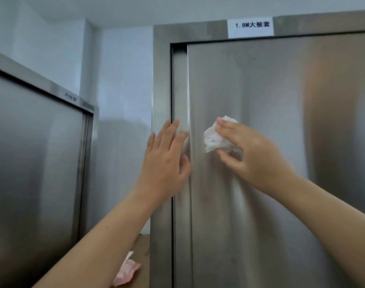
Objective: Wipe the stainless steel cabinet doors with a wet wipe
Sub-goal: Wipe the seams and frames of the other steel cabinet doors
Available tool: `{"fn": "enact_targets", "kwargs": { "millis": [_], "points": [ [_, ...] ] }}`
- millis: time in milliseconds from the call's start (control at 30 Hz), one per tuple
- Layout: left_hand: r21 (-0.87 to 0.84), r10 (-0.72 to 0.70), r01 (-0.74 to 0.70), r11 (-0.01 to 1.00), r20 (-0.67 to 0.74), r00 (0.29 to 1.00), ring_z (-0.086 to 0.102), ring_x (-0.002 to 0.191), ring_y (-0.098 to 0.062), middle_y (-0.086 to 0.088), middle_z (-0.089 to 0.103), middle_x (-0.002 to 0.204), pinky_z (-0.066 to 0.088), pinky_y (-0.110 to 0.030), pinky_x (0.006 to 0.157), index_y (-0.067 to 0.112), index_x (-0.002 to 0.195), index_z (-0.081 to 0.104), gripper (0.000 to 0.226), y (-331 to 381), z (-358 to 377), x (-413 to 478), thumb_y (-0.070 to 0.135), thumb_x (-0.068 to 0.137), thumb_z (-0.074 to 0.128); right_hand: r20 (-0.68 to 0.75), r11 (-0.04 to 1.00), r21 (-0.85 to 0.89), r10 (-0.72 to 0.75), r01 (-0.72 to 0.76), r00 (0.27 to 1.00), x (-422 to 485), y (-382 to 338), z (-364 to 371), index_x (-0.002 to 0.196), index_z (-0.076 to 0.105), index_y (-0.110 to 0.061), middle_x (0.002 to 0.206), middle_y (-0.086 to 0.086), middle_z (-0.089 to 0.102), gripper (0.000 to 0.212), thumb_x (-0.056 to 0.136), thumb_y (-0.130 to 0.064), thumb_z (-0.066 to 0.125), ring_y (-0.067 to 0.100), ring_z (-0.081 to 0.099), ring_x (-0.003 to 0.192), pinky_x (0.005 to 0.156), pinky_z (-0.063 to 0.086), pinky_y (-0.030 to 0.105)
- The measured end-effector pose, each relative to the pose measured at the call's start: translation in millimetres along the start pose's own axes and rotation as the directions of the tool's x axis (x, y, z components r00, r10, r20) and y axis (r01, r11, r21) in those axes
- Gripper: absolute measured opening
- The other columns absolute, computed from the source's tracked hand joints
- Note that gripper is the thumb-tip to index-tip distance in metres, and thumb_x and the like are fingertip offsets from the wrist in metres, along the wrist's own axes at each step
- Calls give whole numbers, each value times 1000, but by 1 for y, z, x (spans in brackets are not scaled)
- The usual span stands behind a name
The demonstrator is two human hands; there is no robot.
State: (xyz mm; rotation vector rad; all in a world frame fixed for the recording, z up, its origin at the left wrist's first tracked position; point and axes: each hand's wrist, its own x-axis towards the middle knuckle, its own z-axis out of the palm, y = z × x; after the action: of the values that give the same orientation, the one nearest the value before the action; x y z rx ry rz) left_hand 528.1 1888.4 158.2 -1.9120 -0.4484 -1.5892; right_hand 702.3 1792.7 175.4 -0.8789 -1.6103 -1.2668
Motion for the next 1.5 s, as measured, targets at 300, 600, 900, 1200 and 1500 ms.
{"fn": "enact_targets", "kwargs": {
  "millis": [300, 600, 900, 1200, 1500],
  "points": [
    [141, 78, -85, 986, 50, 996, 47, 127, -38, -21, 52, 134, 38, -58, 97, 1, 117, 58, 48, -20, 3, 42, 22, 78, 39, -6, 986, -132, -107, 106, 994, 52, 17, 20, 111, 66, 4, 120, 17, 64, 47, 70, -18, 62, 31, 64, 105, 63, 56, 38],
    [213, 133, -137, 967, 32, 991, 35, 131, -26, -17, 49, 138, 32, -46, 105, 0, 122, 57, 52, -46, 17, 65, 26, 81, 39, 82, 983, -158, -82, 95, 993, 81, 33, 45, 118, 61, 3, 128, 19, 57, 55, 82, -33, 41, 37, 57, 115, 85, 50, 46],
    [236, 127, -111, 965, -53, 991, 21, 138, -20, -14, 35, 149, 17, -54, 103, -1, 138, 44, 66, -60, 31, 82, 35, 84, 37, 148, 917, -328, -189, 228, 971, 106, 53, 67, 136, 50, -12, 144, 12, 44, 57, 89, -41, 37, 34, 41, 131, 106, 18, 38],
    [314, 180, -138, 940, -111, 977, 26, 136, -22, -13, 39, 147, 28, -53, 99, -1, 134, 49, 65, -66, 37, 82, 26, 77, 36, 235, 915, -370, -79, 164, 969, 166, 53, 67, 143, 39, -22, 157, 0, 16, 73, 81, -52, 17, 21, 10, 145, 112, 1, 35],
    [251, 150, -113, 961, -134, 980, 26, 136, -20, -12, 39, 148, 31, -54, 98, -1, 136, 48, 63, -66, 38, 80, 23, 79, 34, 140, 893, -403, -153, 197, 978, 144, 42, 77, 110, 67, -4, 128, 19, 58, 53, 78, -34, 37, 39, 54, 118, 91, 44, 56]
  ]
}}
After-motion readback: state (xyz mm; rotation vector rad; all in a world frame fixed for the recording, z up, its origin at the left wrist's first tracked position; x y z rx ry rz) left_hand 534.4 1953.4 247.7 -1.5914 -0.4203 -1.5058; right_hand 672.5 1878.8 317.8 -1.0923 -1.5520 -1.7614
